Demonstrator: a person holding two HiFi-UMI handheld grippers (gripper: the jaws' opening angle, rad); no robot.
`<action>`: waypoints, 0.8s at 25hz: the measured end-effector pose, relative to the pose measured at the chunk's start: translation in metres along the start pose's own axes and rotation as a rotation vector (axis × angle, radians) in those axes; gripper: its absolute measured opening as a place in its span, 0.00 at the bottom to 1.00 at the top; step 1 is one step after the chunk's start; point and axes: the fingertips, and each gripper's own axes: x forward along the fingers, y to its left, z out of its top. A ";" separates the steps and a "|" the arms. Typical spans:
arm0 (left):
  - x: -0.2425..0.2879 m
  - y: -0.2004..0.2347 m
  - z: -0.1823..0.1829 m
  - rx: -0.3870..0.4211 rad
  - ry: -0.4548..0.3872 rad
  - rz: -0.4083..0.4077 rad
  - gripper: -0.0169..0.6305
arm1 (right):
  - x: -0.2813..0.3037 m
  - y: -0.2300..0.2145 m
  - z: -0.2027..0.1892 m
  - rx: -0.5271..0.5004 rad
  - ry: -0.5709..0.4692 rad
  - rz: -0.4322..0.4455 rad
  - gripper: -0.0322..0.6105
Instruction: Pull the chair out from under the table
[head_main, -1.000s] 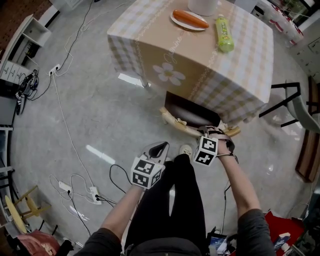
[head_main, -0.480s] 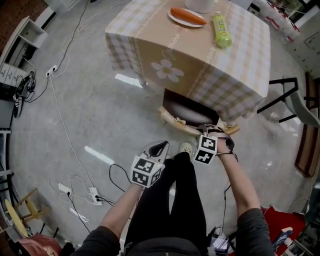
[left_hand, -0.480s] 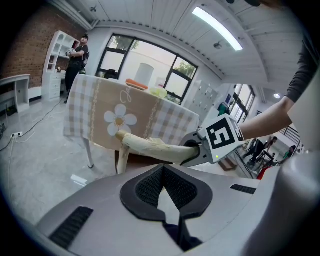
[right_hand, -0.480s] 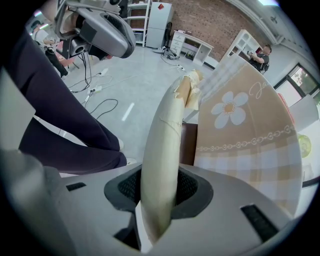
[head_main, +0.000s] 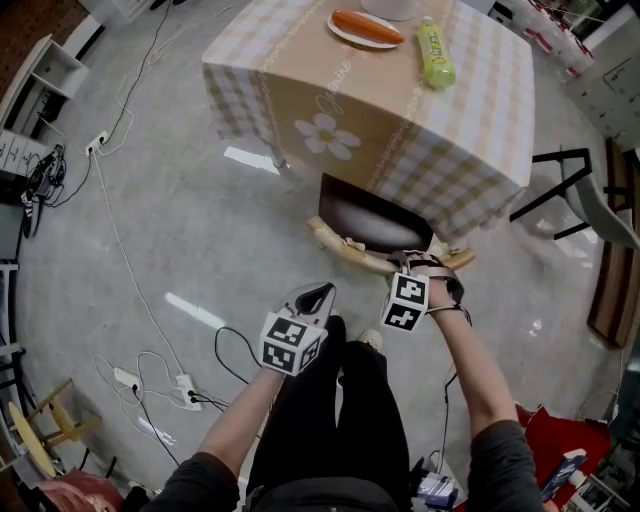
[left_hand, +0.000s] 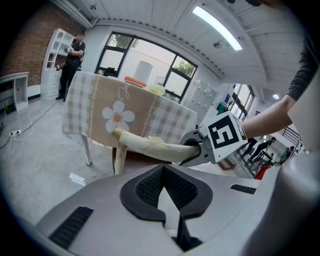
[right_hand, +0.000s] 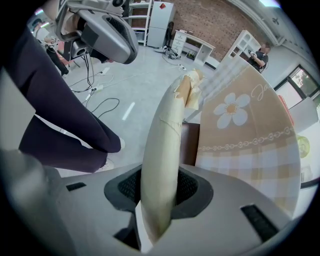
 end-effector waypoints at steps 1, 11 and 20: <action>0.000 -0.001 -0.001 -0.001 0.000 0.001 0.04 | 0.000 0.002 0.000 0.000 0.001 0.001 0.23; -0.012 -0.013 -0.008 -0.012 -0.013 0.024 0.04 | -0.005 0.019 -0.001 -0.012 0.010 -0.005 0.23; -0.028 -0.023 -0.024 -0.057 -0.033 0.060 0.04 | -0.005 0.030 -0.001 -0.015 0.014 -0.005 0.23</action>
